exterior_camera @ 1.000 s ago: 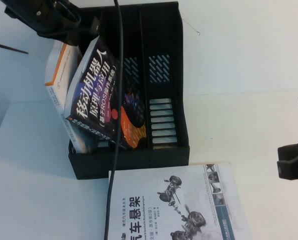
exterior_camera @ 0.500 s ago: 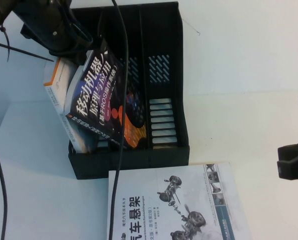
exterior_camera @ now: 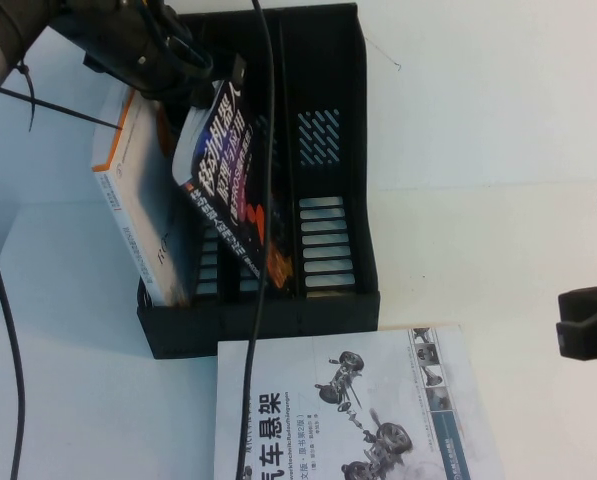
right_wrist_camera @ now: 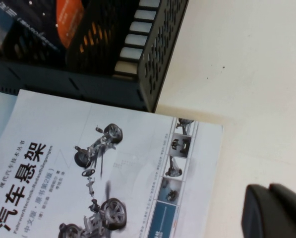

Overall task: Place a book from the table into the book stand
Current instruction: Place the book on the book shelf

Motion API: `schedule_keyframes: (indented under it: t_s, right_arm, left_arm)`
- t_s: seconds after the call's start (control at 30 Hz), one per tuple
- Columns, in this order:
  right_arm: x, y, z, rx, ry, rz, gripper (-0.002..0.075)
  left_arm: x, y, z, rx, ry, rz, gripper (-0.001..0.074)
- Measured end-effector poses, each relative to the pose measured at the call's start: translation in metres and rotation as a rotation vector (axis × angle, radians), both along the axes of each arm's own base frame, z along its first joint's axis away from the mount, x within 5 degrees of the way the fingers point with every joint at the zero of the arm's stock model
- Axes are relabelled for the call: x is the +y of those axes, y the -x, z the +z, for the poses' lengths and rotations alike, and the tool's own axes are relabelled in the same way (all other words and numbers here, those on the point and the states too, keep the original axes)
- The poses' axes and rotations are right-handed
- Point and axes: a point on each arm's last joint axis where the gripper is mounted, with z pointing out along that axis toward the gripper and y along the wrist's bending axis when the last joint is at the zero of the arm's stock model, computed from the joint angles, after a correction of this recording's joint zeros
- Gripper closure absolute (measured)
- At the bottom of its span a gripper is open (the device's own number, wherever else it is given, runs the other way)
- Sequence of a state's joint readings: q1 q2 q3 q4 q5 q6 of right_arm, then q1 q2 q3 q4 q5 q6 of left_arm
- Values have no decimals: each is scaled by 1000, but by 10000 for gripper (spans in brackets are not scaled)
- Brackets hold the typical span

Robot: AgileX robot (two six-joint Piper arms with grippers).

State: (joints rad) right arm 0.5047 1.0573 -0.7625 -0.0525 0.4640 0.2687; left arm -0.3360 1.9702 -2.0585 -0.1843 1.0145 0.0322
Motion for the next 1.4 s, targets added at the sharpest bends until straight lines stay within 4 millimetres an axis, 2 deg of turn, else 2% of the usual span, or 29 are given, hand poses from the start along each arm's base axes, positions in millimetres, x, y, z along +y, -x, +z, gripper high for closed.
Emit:
schedule_keyframes:
  t_s: [0.43,0.77,0.9,1.07,1.17,1.33,1.4]
  right_arm:
    - [0,0,0,-3,-1,-1,727]
    - [1,-1,2,-20,-14,-3,727]
    - [1,-1,2,-20,-16,-4,727]
    - [0,-2,2,-27,-7,-1,727]
    - [0,-3,2,-44,10,4,727]
    - [-3,-3,7,-108,43,17,727]
    - [-7,-1,17,-155,50,11,727]
  left_arm:
    - [-20,-7,0,-48,191,-76,738]
    - [-62,6,-1,-114,188,-192,738]
    - [-65,7,-1,-119,174,-199,738]
    - [-58,12,20,-171,107,-212,738]
    - [-50,22,43,-210,62,-219,738]
    - [-24,50,86,-264,-49,-168,738]
    - [-11,62,98,-268,-109,-129,738]
